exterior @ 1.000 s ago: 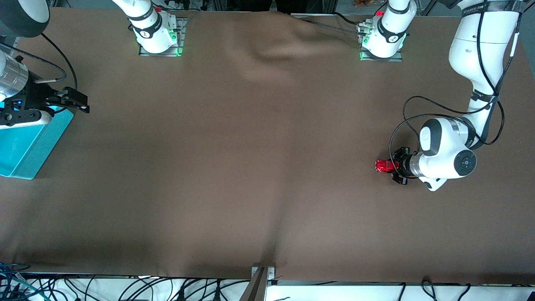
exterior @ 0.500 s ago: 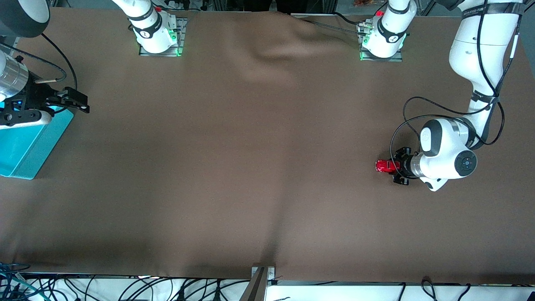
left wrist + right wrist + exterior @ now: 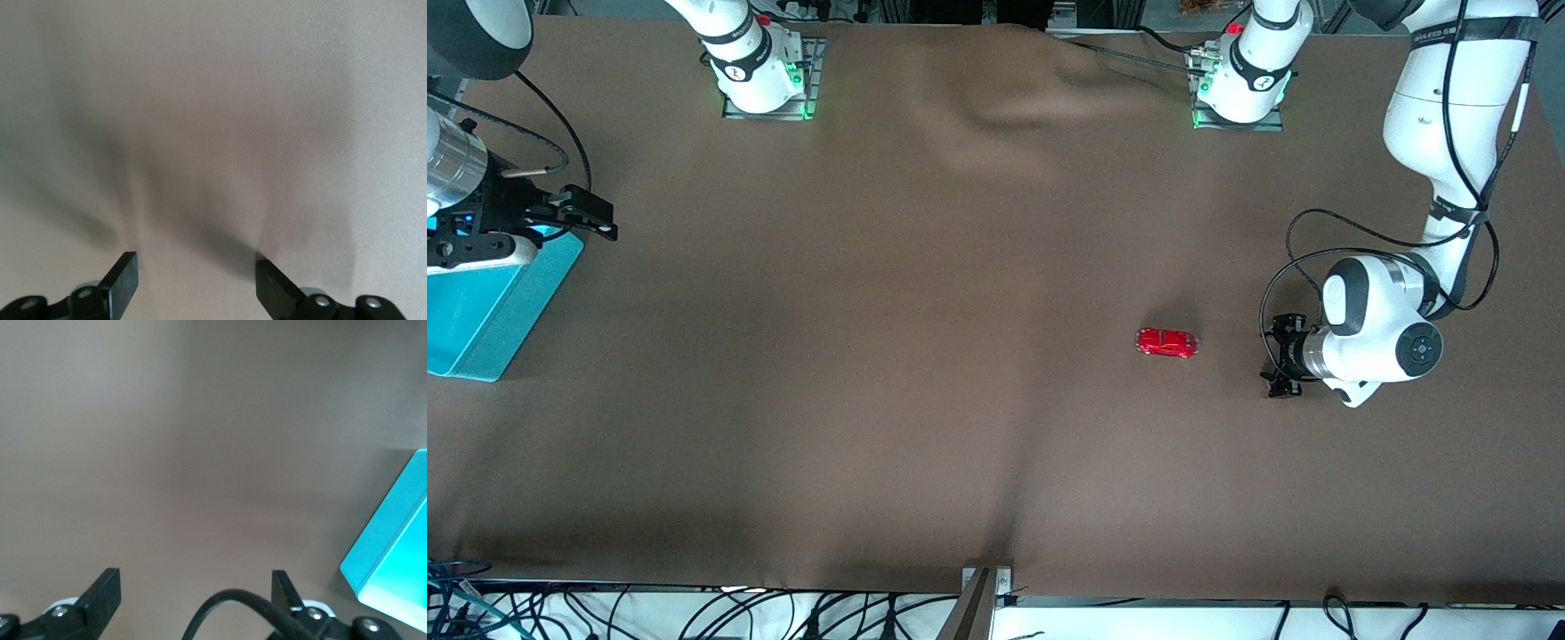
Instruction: Wind red beetle toy and store in blue box
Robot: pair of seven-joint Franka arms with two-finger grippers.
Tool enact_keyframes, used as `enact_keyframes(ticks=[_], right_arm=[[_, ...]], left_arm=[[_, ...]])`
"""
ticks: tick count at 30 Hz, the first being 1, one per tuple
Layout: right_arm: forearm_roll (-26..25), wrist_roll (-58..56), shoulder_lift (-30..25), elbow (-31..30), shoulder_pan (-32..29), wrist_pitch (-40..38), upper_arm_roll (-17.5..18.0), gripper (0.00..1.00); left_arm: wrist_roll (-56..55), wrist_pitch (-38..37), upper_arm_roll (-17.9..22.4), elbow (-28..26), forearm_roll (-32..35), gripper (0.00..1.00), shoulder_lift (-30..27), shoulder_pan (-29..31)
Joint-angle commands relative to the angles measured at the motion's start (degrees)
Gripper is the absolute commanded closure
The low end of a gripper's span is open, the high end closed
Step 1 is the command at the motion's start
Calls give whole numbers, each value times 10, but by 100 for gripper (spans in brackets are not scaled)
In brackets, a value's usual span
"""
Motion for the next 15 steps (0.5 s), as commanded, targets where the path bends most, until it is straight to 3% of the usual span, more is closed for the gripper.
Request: enact_keyframes(ticks=[1, 10, 15], right_arm=[[7, -2, -4, -3, -1, 1, 1, 0], [7, -2, -4, -3, -1, 1, 1, 0], [7, -2, -4, -2, -1, 2, 1, 0]], left_arm=[[6, -17, -3, 12, 16, 15, -24, -1], [116, -86, -8, 47, 16, 13, -76, -4], [196, -90, -16, 48, 16, 0, -112, -4]])
